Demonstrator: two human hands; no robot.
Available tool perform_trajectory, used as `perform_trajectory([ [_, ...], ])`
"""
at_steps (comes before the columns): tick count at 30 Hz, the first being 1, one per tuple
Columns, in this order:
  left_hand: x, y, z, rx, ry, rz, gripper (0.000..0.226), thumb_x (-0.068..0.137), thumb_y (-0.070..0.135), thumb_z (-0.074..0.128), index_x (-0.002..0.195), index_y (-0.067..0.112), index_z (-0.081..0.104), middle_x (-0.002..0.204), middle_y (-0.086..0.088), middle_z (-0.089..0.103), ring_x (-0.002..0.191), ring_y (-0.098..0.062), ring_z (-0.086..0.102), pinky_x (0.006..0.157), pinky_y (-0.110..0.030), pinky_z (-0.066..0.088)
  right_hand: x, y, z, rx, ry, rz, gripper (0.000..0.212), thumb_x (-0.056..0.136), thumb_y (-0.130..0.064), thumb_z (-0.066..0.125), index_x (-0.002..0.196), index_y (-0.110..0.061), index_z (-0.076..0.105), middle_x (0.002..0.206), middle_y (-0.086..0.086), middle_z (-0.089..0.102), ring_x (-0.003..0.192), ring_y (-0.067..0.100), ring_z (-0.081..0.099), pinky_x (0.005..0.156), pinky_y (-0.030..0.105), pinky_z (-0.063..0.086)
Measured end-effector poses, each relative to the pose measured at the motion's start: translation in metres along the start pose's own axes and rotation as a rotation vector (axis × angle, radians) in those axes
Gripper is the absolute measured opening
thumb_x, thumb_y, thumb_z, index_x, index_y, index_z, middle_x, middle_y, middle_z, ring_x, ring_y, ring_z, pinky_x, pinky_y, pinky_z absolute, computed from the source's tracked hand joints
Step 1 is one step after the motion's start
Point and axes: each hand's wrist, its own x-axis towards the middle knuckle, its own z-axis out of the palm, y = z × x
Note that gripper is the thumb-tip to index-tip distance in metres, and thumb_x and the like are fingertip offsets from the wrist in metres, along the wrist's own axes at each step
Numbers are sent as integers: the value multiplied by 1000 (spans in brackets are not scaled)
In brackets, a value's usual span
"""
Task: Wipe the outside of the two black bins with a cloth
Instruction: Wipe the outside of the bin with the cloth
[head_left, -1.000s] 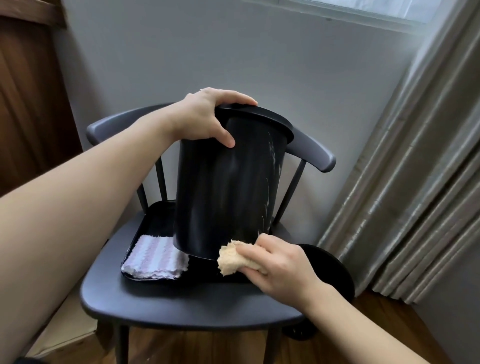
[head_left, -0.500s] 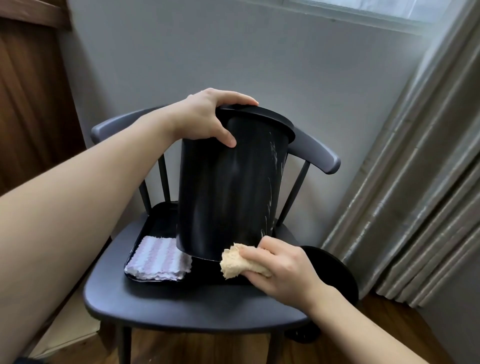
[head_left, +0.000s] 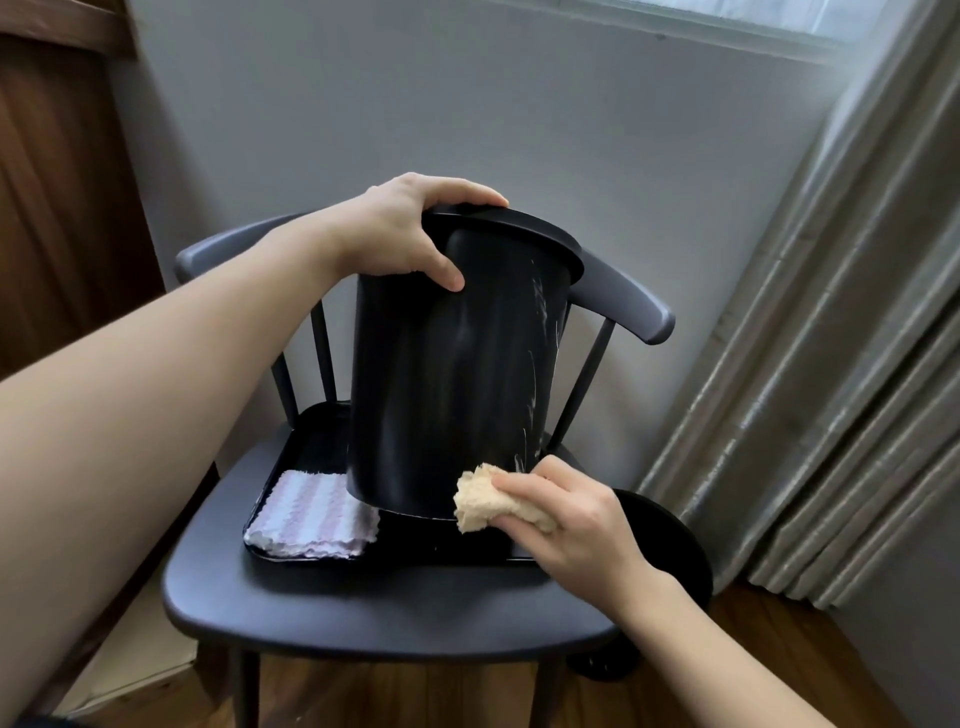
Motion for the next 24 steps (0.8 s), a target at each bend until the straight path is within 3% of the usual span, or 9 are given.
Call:
perform_trajectory([
  [3,-2,4,2,56,15,7,79,71,10,86,128,58,58,126,20,61,125,-13,56,111,-43,46,2,3,-1,23,41,44,29,87,-32,73,108,-12,75,82,3,60,68,19,60,58,35,53],
  [8,-3,21,17,347,100,47,84,75,9,72,144,47,43,130,12,51,136,-20,34,113,-41,25,-1,3,-3,3,42,36,30,88,-34,72,108,-13,74,82,2,59,68,18,60,59,35,54],
  [12,2,30,31,508,129,54,89,70,43,85,147,47,39,116,10,44,132,-23,36,106,-45,26,-2,0,-6,-24,13,28,31,87,-35,71,109,-14,74,83,0,59,69,16,59,58,33,53],
  [19,6,31,26,396,122,53,90,65,39,92,141,52,46,122,8,53,131,-18,35,111,-44,25,-6,-1,-12,6,-6,47,33,88,-37,70,110,-13,74,84,1,59,69,17,58,60,34,53],
  [24,2,25,20,299,135,32,88,66,31,93,138,56,49,123,12,53,110,-3,25,101,-31,21,-6,0,-11,-4,-23,-3,32,86,-34,75,112,-14,73,84,0,59,69,16,58,59,32,53],
])
